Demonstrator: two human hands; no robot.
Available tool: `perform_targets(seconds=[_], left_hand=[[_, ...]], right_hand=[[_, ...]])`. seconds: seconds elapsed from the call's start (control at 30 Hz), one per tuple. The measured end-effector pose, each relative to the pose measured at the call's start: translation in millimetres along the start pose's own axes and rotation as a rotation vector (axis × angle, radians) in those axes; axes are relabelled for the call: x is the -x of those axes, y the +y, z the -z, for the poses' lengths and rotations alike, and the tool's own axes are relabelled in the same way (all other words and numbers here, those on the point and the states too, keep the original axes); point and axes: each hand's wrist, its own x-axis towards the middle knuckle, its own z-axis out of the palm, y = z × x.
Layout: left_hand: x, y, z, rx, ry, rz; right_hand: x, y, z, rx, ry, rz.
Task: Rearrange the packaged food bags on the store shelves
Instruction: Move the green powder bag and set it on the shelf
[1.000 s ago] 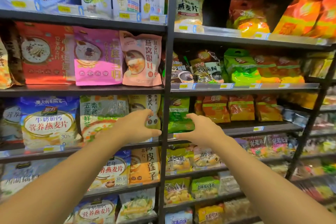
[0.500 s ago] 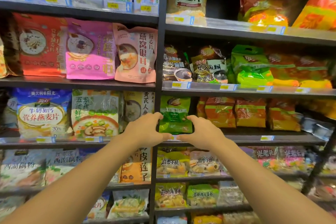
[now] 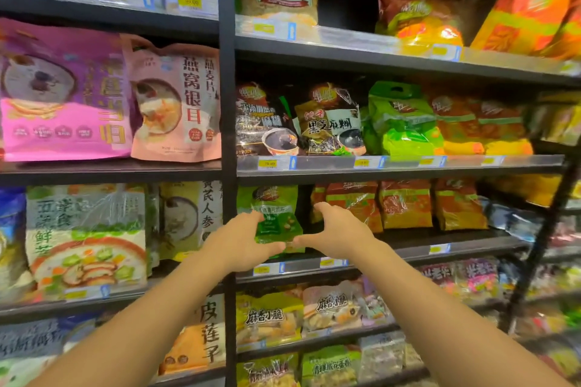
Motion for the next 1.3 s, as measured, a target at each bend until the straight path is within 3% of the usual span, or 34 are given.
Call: perform_targets(seconds=[0.57, 0.8, 1.03, 1.2, 1.3], left_hand=[[-137.0, -36.8, -80.2, 0.097, 0.067, 0.193], [-199.4, -53.3, -125.5, -0.041, 0.138, 0.370], [-234.9, -92.6, -165.8, -0.101, -0.093, 0.628], [-241.8, -110.0, -184.5, 0.063, 0.126, 0.680], [-243.8, -120.1, -190.6, -0.026, 0.100, 0.630]], right_hand=[[-155.2, 61.1, -63.0, -0.029, -0.096, 0.089], [-225.6, 100.4, -98.5, 0.023, -0.209, 0.074], [-267.4, 115.1, -150.8, -0.026, -0.346, 0.046], [-293.5, 119.5, -181.4, -0.149, -0.248, 0.023], [-305.4, 122.3, -196.7, -0.154, -0.242, 0.028]])
